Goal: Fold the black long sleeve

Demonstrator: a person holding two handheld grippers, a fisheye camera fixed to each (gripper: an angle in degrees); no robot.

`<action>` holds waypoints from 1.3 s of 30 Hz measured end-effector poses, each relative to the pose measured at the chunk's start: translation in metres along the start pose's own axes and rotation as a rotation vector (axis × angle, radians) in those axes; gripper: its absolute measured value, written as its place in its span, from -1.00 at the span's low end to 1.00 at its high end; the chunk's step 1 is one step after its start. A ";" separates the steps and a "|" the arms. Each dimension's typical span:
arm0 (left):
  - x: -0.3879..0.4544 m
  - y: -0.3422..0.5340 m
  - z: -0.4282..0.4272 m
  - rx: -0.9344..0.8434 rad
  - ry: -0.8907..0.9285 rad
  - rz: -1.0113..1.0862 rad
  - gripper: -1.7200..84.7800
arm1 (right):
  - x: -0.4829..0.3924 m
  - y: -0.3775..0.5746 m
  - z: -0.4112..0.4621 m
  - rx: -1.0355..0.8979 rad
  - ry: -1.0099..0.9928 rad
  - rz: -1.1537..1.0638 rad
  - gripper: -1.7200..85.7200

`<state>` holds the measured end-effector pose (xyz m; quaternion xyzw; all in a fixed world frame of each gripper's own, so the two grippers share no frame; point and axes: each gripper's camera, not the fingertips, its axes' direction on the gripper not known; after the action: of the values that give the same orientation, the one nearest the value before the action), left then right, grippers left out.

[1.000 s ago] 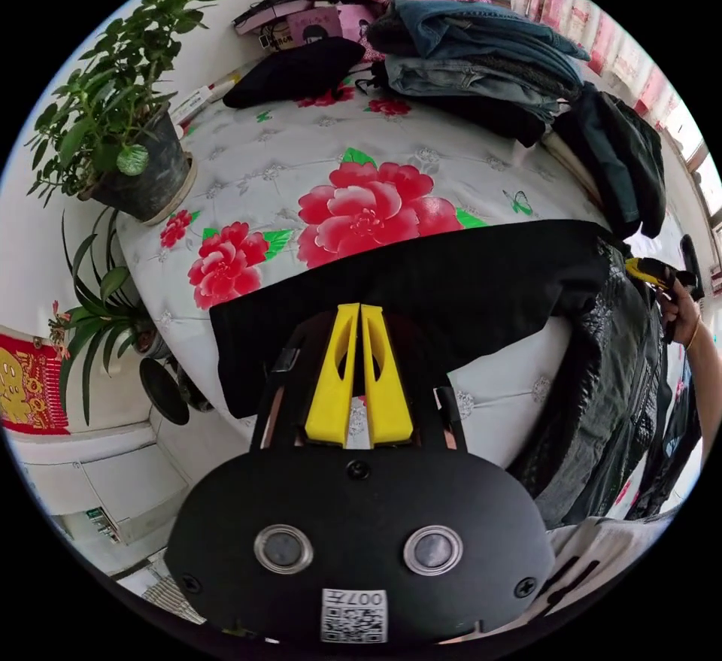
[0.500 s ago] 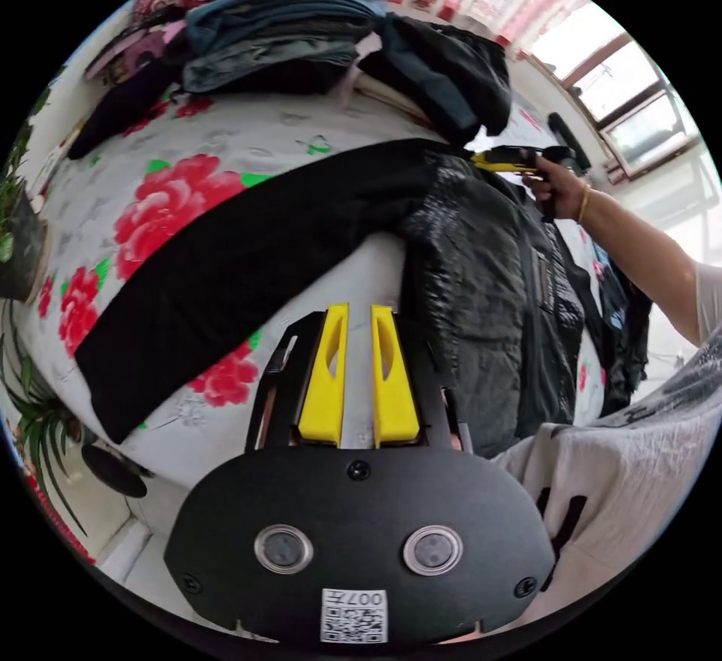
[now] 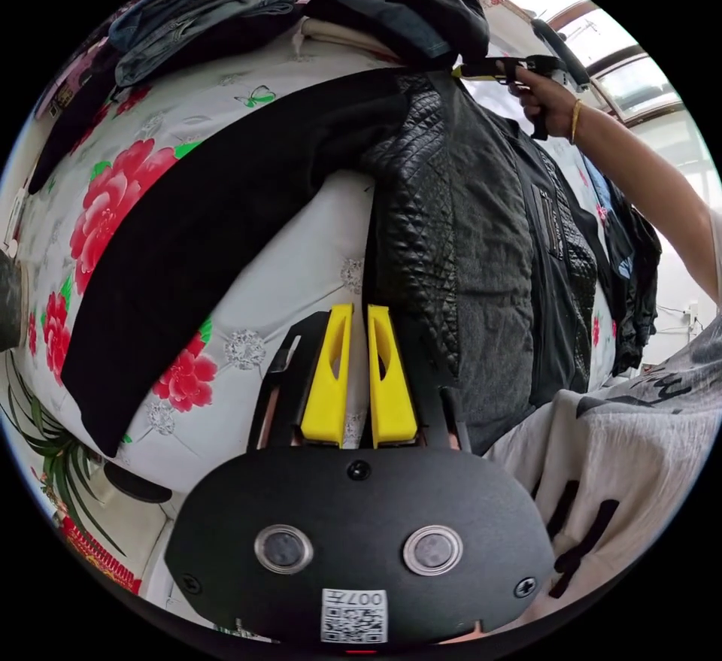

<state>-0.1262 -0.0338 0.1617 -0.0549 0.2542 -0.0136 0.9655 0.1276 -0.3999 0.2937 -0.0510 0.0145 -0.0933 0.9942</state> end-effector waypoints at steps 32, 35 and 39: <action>-0.003 0.116 -0.026 -0.143 -0.044 0.159 -0.90 | -0.039 0.547 -0.147 -0.123 0.058 0.383 -0.95; -0.032 0.135 -0.030 -0.068 0.088 0.031 -0.86 | -0.043 0.567 -0.150 -0.082 0.041 0.439 -0.96; -0.104 0.153 -0.063 0.156 0.302 -0.295 -0.74 | -0.047 0.564 -0.182 -0.003 0.078 0.506 -0.96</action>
<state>-0.2480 0.1173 0.1406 -0.0139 0.3831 -0.1823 0.9054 0.1786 0.1425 0.0547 -0.0436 0.0653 0.1564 0.9846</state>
